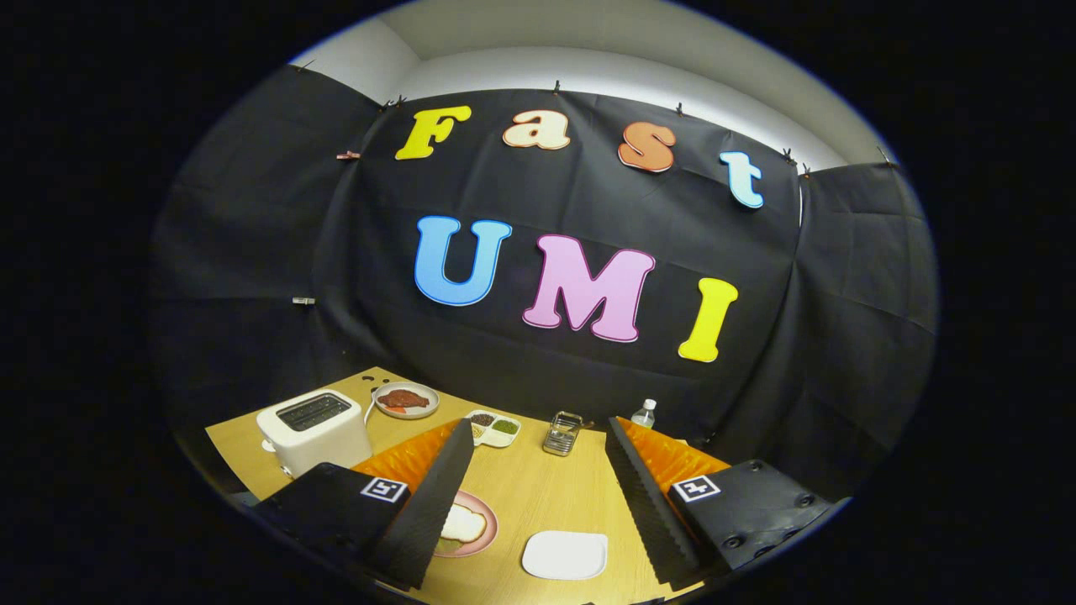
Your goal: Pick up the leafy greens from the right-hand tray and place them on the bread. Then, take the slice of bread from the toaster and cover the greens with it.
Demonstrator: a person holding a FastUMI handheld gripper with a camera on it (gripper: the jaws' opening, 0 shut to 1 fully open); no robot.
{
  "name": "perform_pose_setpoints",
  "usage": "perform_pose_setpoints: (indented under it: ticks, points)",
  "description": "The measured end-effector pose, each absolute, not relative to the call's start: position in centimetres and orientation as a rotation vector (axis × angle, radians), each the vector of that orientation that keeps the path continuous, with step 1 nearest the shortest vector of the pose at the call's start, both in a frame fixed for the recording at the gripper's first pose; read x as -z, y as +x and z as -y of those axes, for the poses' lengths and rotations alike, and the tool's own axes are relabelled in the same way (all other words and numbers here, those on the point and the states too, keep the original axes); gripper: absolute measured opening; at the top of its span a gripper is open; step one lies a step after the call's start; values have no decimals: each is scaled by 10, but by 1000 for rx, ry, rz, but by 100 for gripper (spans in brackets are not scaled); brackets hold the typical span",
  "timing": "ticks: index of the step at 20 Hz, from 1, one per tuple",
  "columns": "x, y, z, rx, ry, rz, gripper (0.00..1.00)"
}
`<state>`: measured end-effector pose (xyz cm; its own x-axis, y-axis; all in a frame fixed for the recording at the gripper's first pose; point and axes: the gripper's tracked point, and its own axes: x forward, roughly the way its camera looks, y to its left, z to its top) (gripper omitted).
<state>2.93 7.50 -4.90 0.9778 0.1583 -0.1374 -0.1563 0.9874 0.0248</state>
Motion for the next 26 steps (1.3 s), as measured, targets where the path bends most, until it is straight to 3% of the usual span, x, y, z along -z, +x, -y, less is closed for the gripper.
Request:
perform_pose_setpoints:
  ticks: [26]
  points:
    - [62,14,-103,-131,-6,-183,98]
